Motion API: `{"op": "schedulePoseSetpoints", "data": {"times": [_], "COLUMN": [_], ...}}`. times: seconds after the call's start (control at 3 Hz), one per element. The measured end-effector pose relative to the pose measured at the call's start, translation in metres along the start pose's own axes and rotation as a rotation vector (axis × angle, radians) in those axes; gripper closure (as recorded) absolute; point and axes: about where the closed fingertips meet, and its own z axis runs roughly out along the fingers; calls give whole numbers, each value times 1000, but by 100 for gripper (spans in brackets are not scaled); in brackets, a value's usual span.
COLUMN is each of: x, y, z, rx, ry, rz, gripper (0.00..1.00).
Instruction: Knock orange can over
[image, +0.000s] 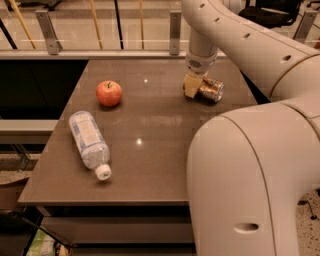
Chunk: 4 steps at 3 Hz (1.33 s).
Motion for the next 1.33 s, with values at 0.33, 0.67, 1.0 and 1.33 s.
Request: {"op": "schedulePoseSetpoints", "data": {"times": [0.33,0.67,1.0,1.33], "x": [-1,-1,-1,-1], "y": [-1,0,-1,-1], "z": [-3,-1,-3,-1], "rx": [-1,-3,-3,-5], "ry": [1,3,3,5], "rz": [-1,-2,-2,-2], "gripper": [83,59,35,12]}}
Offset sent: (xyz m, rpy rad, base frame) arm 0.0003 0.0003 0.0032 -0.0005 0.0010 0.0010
